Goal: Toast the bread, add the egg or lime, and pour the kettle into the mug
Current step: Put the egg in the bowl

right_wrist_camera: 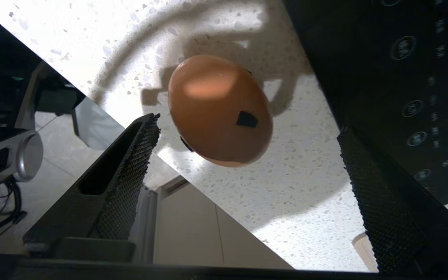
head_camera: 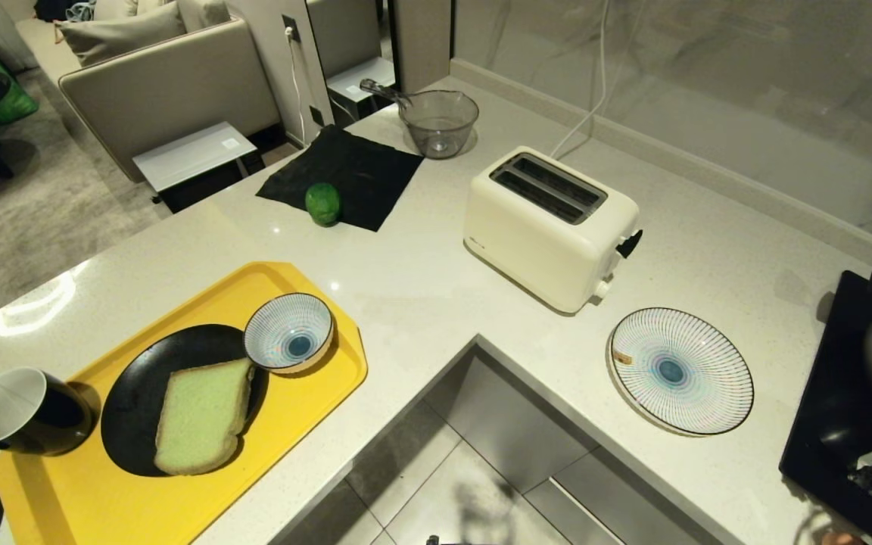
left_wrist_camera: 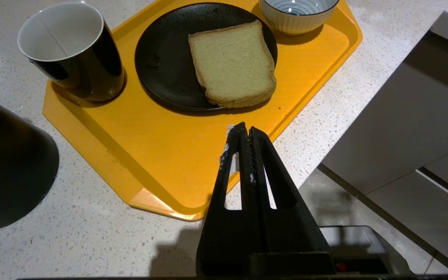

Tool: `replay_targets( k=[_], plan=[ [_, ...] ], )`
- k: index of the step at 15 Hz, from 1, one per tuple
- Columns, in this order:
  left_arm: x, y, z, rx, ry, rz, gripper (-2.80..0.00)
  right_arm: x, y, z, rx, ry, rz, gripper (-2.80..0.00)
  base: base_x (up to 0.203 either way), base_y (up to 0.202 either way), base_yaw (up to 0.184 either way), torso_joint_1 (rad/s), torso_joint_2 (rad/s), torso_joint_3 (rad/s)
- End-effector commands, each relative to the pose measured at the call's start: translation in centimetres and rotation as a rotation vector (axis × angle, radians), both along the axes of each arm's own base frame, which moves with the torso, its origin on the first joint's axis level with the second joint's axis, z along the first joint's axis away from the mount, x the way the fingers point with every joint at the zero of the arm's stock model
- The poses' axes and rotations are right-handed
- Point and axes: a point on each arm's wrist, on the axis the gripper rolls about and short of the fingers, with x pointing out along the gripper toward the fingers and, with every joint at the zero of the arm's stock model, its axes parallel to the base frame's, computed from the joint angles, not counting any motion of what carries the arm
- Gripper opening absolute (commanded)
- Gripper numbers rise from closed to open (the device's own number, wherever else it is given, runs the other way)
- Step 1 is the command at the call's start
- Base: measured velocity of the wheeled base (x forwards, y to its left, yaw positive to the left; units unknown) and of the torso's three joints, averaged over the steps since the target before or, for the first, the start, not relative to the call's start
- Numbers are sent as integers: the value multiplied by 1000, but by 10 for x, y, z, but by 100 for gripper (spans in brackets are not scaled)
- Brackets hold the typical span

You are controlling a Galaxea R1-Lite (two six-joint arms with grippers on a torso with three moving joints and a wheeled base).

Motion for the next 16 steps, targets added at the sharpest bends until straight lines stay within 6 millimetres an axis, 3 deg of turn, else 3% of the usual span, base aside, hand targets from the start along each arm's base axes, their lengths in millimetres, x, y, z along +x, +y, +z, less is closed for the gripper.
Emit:
replay_targets(
  k=[1, 9, 16],
  plan=[
    [0, 0, 0, 0, -1, 0, -280, 4, -2, -5, 16, 27, 6, 0, 0, 0, 0, 0, 0, 0],
    [0, 0, 0, 0, -1, 0, -280, 22, -10, -7, 42, 27, 14, 0, 0, 0, 0, 0, 0, 0],
    [0, 0, 0, 0, -1, 0, -280, 27, -13, -9, 48, 34, 9, 0, 0, 0, 0, 0, 0, 0]
  ],
)
